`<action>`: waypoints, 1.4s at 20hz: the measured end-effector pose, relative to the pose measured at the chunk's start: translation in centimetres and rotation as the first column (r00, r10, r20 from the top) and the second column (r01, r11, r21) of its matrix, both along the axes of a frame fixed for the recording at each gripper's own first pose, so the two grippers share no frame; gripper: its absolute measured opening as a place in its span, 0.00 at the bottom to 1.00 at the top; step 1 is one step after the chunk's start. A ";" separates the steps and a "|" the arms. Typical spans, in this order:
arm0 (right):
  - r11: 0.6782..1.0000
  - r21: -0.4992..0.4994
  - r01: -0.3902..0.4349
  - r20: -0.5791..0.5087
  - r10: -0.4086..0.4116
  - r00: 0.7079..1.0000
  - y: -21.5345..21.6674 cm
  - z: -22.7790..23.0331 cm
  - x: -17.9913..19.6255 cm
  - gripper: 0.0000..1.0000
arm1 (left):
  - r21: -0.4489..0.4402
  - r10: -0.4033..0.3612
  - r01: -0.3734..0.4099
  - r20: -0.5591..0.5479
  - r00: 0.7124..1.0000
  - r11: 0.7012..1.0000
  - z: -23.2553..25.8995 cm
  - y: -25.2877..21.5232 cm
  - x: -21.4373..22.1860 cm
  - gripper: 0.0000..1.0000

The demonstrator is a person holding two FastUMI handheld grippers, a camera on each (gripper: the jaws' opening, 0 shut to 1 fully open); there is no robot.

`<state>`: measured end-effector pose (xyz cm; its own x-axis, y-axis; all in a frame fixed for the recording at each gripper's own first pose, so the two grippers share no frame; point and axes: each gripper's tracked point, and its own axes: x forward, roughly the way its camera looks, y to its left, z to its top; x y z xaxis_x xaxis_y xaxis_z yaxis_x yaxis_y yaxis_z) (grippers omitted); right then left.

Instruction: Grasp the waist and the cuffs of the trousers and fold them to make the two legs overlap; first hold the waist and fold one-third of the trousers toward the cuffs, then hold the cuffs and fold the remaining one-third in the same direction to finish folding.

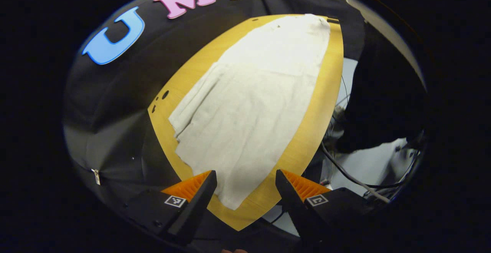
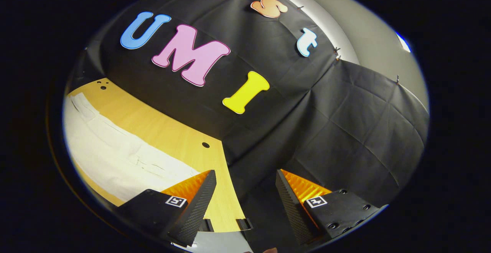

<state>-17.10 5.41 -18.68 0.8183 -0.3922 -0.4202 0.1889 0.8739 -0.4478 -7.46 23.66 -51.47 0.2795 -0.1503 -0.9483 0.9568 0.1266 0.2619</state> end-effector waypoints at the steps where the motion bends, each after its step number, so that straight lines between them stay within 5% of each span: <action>1: 1.000 0.003 0.014 0.004 -0.014 1.000 -0.2 -0.1 -0.1 0.96 | 0.033 -0.033 0.033 -0.001 0.999 0.999 -0.9 0.1 0.2 0.98; 6: 0.999 0.001 0.048 -0.003 -0.048 0.999 -1.5 -0.5 -2.6 0.96 | 0.081 -0.103 0.101 0.025 0.994 0.992 -1.9 -0.3 2.9 0.96; 12: 1.000 -0.002 0.014 -0.067 -0.014 0.998 -1.8 -3.5 -1.5 0.96 | 0.173 -0.198 0.197 -0.011 0.980 0.965 -3.6 -2.1 6.5 0.94; 16: 1.000 -0.007 -0.025 -0.114 0.024 0.993 -1.8 -5.3 -1.4 0.96 | 0.233 -0.260 0.272 -0.083 0.962 0.934 -4.9 -2.8 7.4 0.49; 17: 0.999 -0.010 -0.036 -0.127 0.035 0.991 -1.9 -5.8 -1.4 0.96 | 0.241 -0.264 0.281 -0.099 0.959 0.929 -5.2 -2.9 7.5 0.31; 22: 0.990 -0.044 -0.133 -0.207 0.121 0.971 -1.5 -8.4 -1.9 0.96 | 0.266 -0.228 0.263 -0.156 0.961 0.928 -5.3 -3.0 7.4 0.09; 25: 0.939 -0.104 -0.328 -0.329 0.279 0.902 0.0 -11.9 -2.6 0.96 | 0.274 -0.244 0.275 -0.145 0.959 0.922 -5.2 -3.0 7.4 0.06; 28: 0.811 -0.103 -0.576 -0.487 0.463 0.740 1.9 -16.5 -4.0 0.96 | 0.292 -0.266 0.296 -0.139 0.954 0.909 -5.2 -2.9 7.2 0.06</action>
<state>-21.13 7.28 -35.20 0.6853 -0.0891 -0.7228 -0.5189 0.6366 -0.5705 -0.29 20.72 -56.67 0.1759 0.0924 -0.9801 0.9629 -0.2233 0.1517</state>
